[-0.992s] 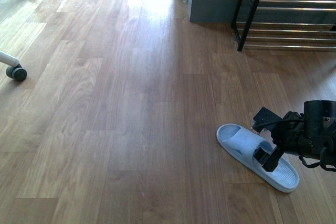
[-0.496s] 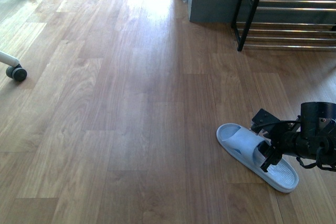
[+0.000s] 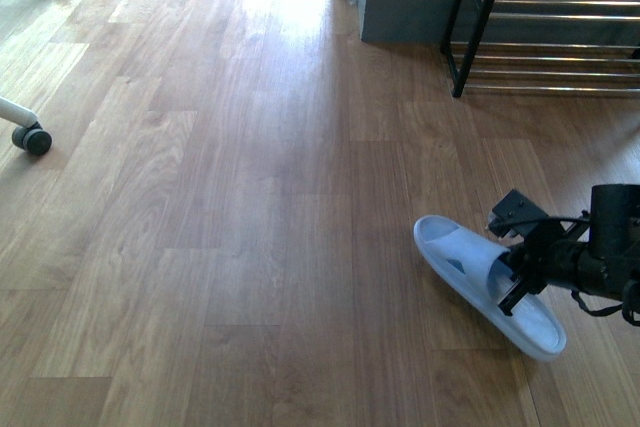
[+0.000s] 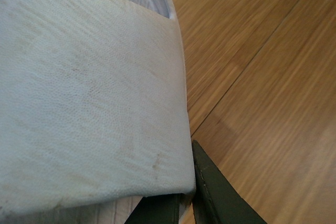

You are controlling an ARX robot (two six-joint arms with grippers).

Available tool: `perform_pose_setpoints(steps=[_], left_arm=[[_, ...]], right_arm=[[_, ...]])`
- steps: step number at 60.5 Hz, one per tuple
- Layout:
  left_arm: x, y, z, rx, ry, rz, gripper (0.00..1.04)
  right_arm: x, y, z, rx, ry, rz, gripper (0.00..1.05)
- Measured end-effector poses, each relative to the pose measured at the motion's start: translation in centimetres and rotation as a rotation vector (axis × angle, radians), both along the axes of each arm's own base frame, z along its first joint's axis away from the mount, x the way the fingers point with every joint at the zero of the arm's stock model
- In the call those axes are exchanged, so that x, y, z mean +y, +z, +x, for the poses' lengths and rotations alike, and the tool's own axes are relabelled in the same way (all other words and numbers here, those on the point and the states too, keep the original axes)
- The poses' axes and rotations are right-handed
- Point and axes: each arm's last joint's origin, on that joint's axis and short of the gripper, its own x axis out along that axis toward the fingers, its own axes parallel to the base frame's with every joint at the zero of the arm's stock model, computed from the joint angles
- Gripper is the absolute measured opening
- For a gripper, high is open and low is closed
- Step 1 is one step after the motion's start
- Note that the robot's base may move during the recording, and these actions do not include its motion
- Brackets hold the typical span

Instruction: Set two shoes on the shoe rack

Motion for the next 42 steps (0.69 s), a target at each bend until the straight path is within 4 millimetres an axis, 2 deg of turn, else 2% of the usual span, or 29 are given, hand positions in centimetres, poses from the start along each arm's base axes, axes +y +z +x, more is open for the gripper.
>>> perform_pose_setpoints(steps=[9,16,32,42], left_arm=[[0.0,0.0,0.0,0.000,0.000,0.000,0.02],[0.0,0.0,0.0,0.000,0.000,0.000,0.02],[0.0,0.0,0.0,0.000,0.000,0.000,0.02],[0.0,0.0,0.0,0.000,0.000,0.000,0.02]], right_arm=[[-1.5,5.6,0.4,-0.115,-0.038,0.062,0.01],[-2.3,8.5,-0.2,-0.177,-0.056,0.094,0.01],[-3.6,14.4,-4.4,-0.305,-0.092,0.132,0.01],[-5.4,16.6,-7.7,-0.334,-0.174,0.144,0.01]])
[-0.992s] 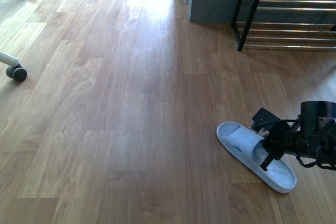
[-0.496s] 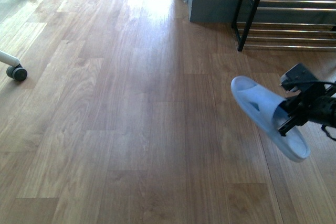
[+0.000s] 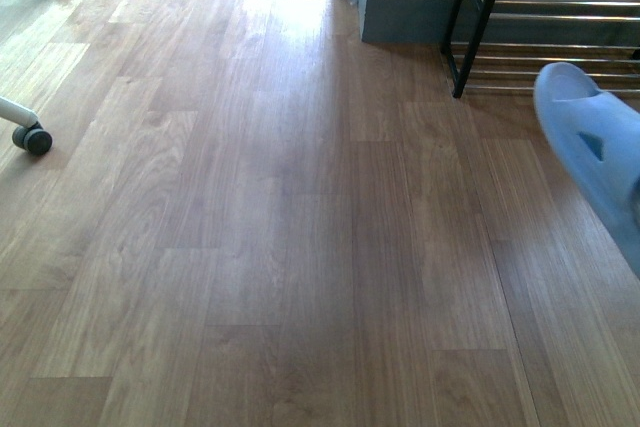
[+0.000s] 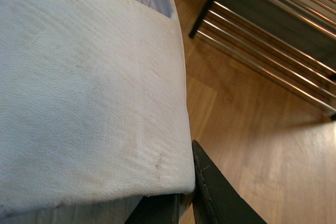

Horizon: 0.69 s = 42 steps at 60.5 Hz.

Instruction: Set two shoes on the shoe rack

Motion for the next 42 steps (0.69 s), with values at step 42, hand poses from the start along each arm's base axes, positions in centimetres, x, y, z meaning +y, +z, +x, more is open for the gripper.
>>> perform_pose_setpoints(steps=[42], left_arm=[[0.0,0.0,0.0,0.000,0.000,0.000,0.02]], right_arm=[[1.4,6.3,-13.6,-0.062,0.059,0.175,0.01]])
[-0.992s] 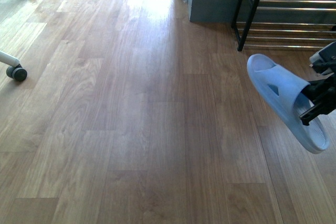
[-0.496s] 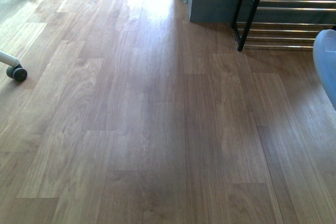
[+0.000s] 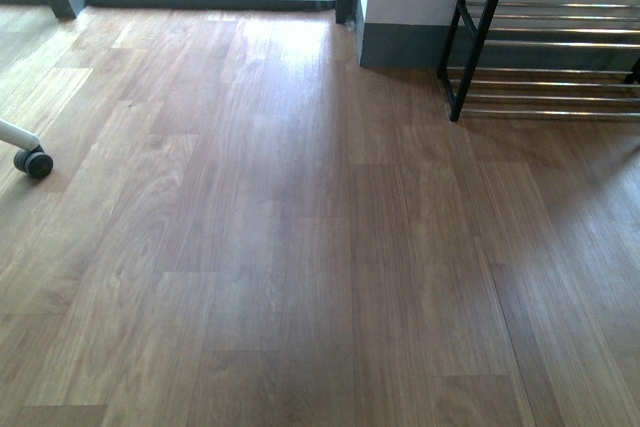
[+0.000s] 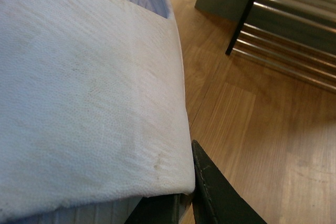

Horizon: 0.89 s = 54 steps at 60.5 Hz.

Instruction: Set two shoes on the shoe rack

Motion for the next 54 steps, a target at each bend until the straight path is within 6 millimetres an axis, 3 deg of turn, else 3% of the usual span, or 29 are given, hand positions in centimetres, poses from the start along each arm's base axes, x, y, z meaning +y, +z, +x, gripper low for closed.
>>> perform_pose_setpoints(steps=[14,54], left_arm=[[0.0,0.0,0.0,0.000,0.000,0.000,0.02],[0.0,0.0,0.0,0.000,0.000,0.000,0.02]], right_arm=[[0.3,0.7,-1.1,-0.019,-0.003,-0.009,0.01],[0.3,0.7,-1.1,-0.017,-0.002,-0.010,0.01]])
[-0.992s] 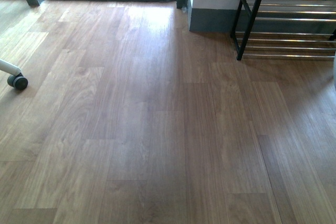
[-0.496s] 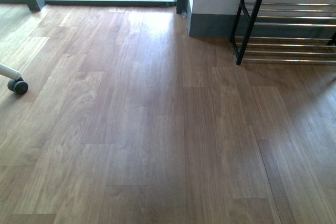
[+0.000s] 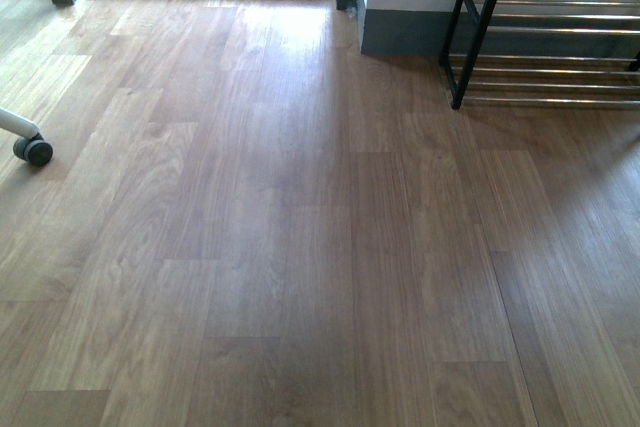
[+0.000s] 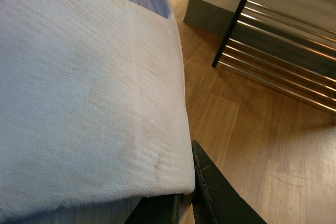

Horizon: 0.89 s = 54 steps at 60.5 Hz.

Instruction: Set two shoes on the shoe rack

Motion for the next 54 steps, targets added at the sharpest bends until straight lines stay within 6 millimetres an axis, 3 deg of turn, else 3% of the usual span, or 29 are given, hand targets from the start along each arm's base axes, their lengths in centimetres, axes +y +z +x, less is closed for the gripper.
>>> perform_pose_setpoints(steps=[54], left_arm=[[0.00,0.00,0.00,0.000,0.000,0.000,0.02]], right_arm=[[0.00,0.00,0.00,0.000,0.000,0.000,0.01]])
